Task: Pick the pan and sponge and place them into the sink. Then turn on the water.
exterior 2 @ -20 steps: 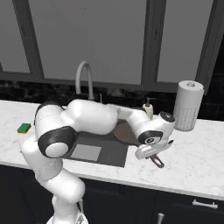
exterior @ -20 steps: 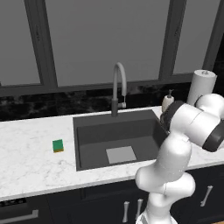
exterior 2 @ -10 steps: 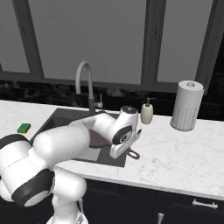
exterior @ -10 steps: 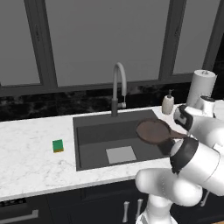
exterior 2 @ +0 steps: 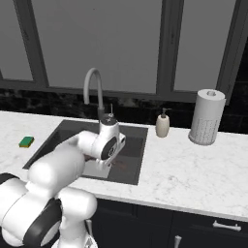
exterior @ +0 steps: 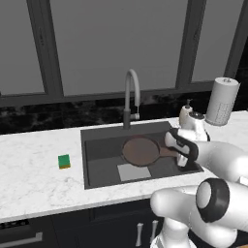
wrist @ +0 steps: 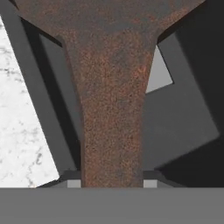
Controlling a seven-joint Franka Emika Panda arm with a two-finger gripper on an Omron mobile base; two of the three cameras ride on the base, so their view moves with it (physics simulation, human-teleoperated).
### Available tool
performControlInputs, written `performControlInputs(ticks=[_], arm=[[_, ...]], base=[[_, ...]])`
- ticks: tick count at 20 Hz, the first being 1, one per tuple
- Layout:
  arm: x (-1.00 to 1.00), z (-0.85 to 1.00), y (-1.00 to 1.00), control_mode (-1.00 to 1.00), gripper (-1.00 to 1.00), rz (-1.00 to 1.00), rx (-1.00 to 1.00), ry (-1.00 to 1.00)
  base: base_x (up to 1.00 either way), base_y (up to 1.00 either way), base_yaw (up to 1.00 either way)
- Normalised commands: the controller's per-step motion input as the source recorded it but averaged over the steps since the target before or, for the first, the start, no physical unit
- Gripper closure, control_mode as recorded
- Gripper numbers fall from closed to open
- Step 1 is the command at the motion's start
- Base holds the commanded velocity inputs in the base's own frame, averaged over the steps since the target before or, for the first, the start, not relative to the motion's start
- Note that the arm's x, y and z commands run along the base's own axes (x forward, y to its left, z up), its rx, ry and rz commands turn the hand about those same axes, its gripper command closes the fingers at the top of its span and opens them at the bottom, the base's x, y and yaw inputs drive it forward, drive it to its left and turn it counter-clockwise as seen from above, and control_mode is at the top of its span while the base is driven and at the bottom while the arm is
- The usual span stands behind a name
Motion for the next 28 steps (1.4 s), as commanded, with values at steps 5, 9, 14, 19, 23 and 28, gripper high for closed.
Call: performControlInputs(ticks=[5, 9, 14, 19, 23, 28], arm=[[0.78, -0.1, 0.56, -1.0, 1.0, 0.12, 0.02, 0.06], [0.67, -0.23, 0.11, -1.0, 1.0, 0.16, 0.04, 0.02], [0.33, -0.42, 0.01, -1.0, 1.0, 0.09, 0.01, 0.0], [0.27, -0.55, 0.08, -1.0, 1.0, 0.02, 0.0, 0.0], [0.34, -0.49, 0.0, -1.0, 1.0, 0.0, 0.0, 0.0], [0.32, -0.47, 0.0, -1.0, 1.0, 0.0, 0.0, 0.0]], base=[[0.0, 0.0, 0.0], [0.0, 0.0, 0.0], [0.0, 0.0, 0.0], [0.0, 0.0, 0.0], [0.0, 0.0, 0.0], [0.0, 0.0, 0.0]])
